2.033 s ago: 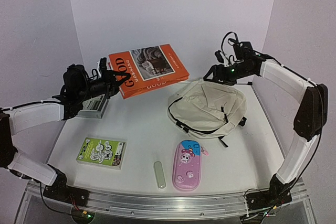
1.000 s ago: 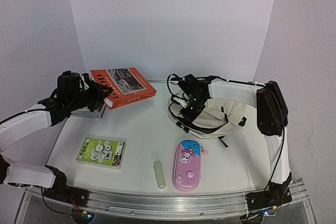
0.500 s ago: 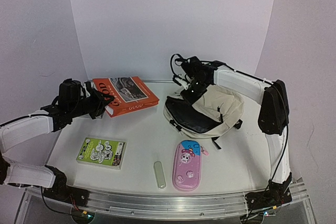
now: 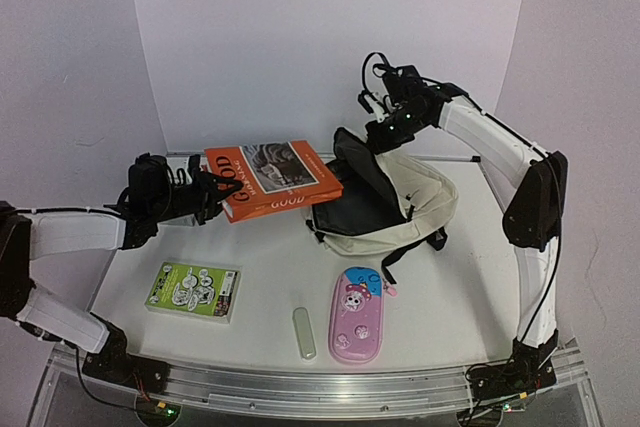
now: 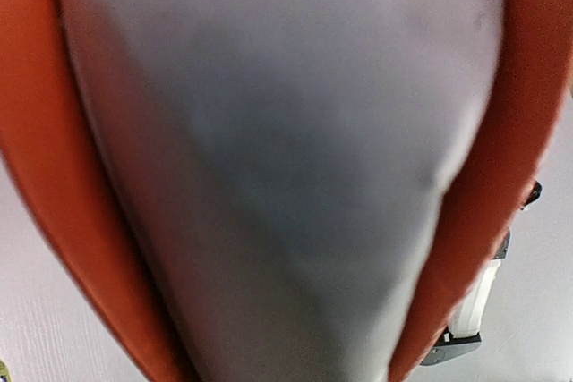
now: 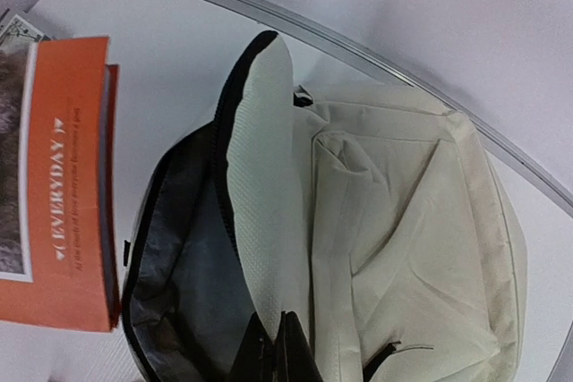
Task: Pack the student bag
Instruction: Place the book in the student bag.
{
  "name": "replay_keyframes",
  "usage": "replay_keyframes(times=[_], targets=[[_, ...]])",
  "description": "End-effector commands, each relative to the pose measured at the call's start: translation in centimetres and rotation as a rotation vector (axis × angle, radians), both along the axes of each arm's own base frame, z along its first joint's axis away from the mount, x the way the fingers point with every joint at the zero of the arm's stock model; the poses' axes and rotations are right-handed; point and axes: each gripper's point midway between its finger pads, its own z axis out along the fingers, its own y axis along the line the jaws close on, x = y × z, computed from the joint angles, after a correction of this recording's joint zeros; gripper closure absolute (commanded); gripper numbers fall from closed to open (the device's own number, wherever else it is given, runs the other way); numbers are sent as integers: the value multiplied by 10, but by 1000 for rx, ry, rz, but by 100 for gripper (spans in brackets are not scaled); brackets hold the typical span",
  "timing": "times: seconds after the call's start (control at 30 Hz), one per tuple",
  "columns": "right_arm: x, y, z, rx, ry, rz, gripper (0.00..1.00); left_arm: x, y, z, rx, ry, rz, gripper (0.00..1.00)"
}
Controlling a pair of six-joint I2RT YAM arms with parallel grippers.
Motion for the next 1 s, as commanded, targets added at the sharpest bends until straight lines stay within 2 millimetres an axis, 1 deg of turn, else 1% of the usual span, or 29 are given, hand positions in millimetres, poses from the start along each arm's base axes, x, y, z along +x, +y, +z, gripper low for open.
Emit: replay_keyframes(times=[0.0,0.07,0.13,0.27,0.33,0.4,0.43,0.5,0.57,0.6,0.63,0.67,0.7,0.73,0.87,0.97], targets=[[-10,17,74,133,-126,52,100,7,-15,21,-127,-74,-73,89],[-13,19,81,150,-133,71,100,12,-22,11,-130,-61,-89,89],[-15,22,84,167,-131,85,100,16,-32,10,-135,-67,-114,89],[-15,27,78,185,-107,93,100,22,-59,0,-147,-59,-177,89],[-15,30,76,195,-96,96,100,27,-71,-9,-155,-38,-190,90],[-16,34,79,218,-88,108,100,33,-76,-23,-161,-2,-179,90],[-17,35,80,228,-84,113,100,36,-76,-23,-179,-1,-173,90],[-20,39,82,246,-78,130,100,45,-80,-35,-190,21,-158,90],[-23,41,84,258,-72,142,100,55,-86,-40,-199,28,-157,90],[-24,42,85,266,-69,149,100,60,-90,-39,-209,22,-161,90],[-25,43,85,274,-63,155,100,65,-96,-36,-224,13,-169,89],[-27,46,87,286,-58,164,100,70,-102,-41,-225,21,-175,89],[-28,47,88,297,-52,169,100,73,-108,-37,-233,13,-184,89],[-29,49,88,304,-48,174,100,77,-116,-43,-230,22,-193,89],[-30,51,89,320,-40,183,100,90,-148,-46,-239,19,-232,87],[-29,53,87,322,-37,186,100,97,-168,-51,-252,27,-250,85]])
